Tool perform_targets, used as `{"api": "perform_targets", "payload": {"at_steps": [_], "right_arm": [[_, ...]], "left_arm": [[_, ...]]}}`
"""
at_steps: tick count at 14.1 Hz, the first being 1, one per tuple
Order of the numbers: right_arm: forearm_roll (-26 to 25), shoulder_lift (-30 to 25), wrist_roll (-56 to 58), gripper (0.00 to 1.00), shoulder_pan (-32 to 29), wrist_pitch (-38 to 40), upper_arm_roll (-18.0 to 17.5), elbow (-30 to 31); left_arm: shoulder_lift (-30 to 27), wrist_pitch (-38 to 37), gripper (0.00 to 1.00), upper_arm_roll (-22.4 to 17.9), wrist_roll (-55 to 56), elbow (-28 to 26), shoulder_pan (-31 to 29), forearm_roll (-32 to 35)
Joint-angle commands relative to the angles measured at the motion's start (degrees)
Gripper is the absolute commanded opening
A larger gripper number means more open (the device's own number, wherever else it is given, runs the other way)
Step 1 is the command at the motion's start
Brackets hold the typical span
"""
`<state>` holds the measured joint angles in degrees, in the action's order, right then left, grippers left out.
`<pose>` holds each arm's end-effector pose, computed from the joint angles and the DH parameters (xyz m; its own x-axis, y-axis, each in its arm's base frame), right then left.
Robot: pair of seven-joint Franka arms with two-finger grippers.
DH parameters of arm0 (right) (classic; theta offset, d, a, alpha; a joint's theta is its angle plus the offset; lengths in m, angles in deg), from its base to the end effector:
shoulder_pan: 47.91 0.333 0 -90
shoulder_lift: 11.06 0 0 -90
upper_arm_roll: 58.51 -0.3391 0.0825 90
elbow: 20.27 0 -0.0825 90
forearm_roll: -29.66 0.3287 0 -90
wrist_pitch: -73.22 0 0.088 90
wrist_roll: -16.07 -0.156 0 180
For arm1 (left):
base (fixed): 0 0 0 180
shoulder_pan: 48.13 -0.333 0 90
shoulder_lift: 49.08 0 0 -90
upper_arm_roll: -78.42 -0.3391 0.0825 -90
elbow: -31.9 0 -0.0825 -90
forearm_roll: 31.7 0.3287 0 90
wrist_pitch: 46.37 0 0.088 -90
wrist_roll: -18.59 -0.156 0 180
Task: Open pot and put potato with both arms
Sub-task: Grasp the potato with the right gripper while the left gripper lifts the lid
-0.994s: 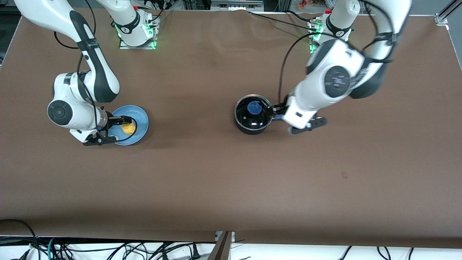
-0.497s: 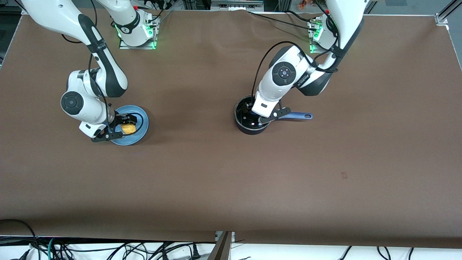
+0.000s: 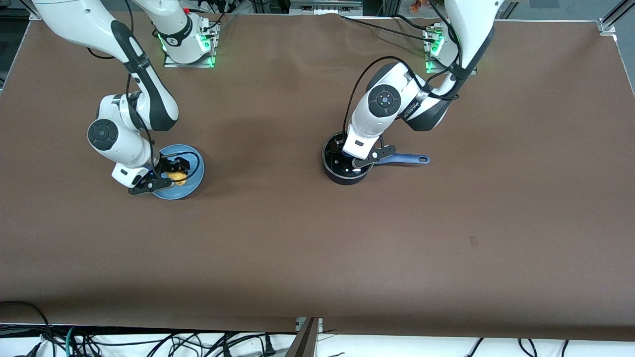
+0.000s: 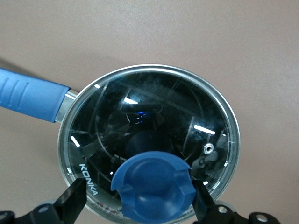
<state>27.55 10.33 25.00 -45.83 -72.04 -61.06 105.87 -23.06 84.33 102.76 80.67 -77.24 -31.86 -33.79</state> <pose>0.5267 0.0422 0.2265 0.9644 0.2614 -0.0392 0.2615 -0.9652 -0.0026 0.4564 -0.3754 0.2865 0.8906 0.4063 -0.2044 0.4251 -0.9034 0.0561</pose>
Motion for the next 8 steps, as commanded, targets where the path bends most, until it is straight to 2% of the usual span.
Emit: {"api": "perform_targets", "payload": {"at_steps": [1,3,5,8], "right_arm": [[-0.08,-1.01,1.26,0.68,-0.42,-1.42,-0.26,1.56],[-0.08,-0.83,1.26,0.51,-0.33,-1.42,-0.26,1.48],[-0.08,-0.83,1.26,0.41,-0.33,-1.42,-0.26,1.21],[-0.08,-0.83,1.26,0.39,-0.33,-1.42,-0.26,1.04]], "left_arm": [[0.79,0.17,0.9,-0.16,1.55,1.65,0.52,1.47],[0.79,0.08,0.84,-0.16,1.73,2.35,0.61,1.39],[0.87,0.08,0.76,-0.16,1.9,2.44,0.87,1.39],[1.14,0.08,0.6,-0.16,1.9,2.44,0.87,1.47]]}}
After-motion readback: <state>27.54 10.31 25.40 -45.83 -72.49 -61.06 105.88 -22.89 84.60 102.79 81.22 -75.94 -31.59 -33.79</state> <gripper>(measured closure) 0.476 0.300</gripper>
